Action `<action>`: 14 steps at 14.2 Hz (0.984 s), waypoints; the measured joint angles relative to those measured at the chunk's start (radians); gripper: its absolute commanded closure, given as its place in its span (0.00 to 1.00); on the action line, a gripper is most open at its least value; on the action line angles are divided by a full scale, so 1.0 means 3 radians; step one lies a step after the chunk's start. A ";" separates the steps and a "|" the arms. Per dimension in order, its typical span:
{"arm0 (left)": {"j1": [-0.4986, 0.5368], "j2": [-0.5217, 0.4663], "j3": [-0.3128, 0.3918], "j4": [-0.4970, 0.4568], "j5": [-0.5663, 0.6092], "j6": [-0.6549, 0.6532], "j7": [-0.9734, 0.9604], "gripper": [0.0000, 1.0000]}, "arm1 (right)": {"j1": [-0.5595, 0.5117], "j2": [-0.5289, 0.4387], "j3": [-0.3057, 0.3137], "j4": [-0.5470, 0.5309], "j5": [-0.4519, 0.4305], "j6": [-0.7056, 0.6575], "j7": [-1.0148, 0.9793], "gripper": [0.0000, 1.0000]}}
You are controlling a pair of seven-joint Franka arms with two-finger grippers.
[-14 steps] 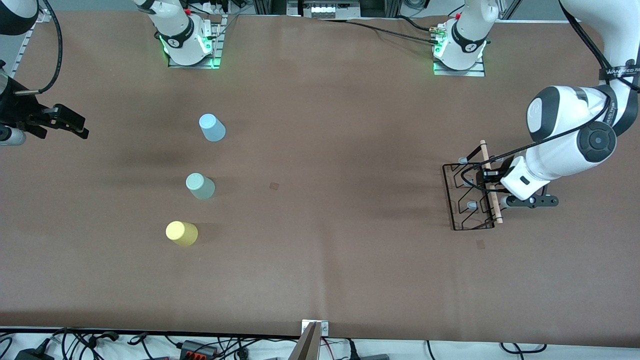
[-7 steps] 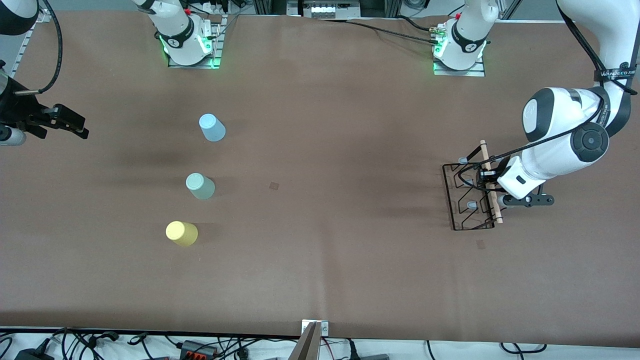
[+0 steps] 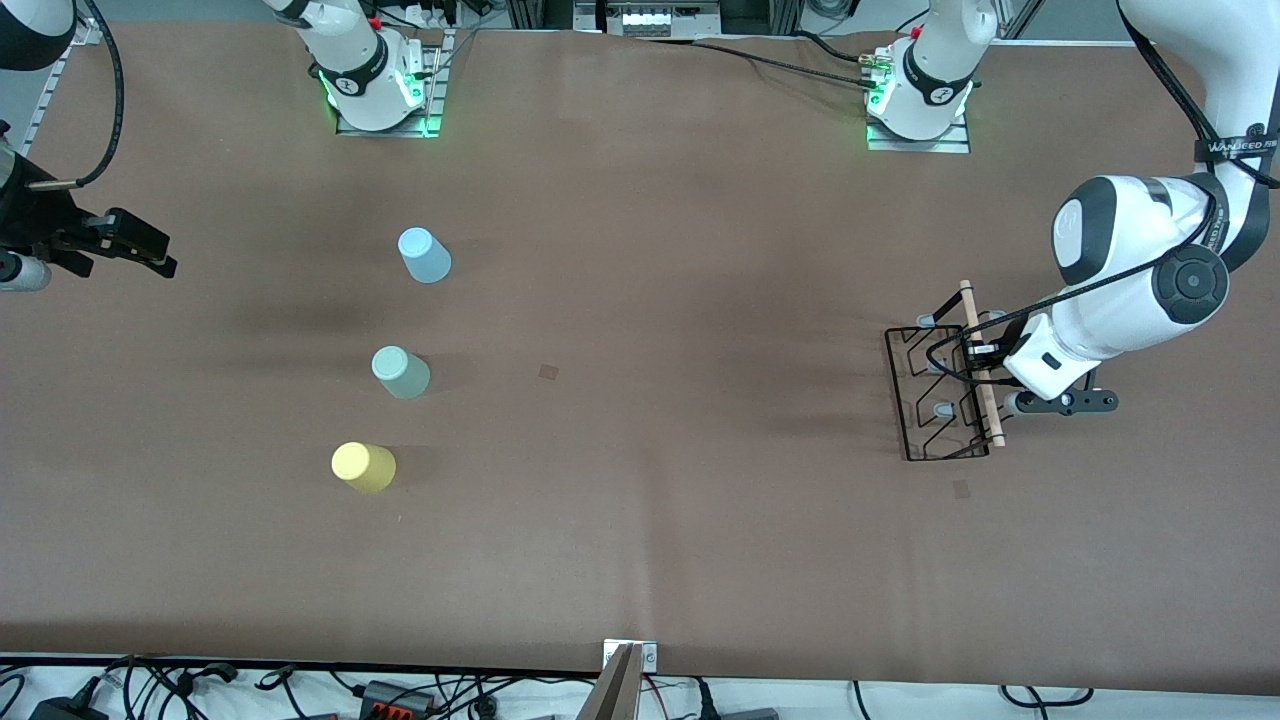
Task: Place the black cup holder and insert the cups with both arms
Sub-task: 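Lift and carry the wire rack toward the table center with the left gripper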
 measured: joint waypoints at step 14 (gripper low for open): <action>-0.0149 -0.0056 -0.0637 0.0903 -0.0021 -0.0809 -0.0858 1.00 | 0.0033 0.0296 0.0016 -0.0004 0.0003 0.0013 -0.0002 0.00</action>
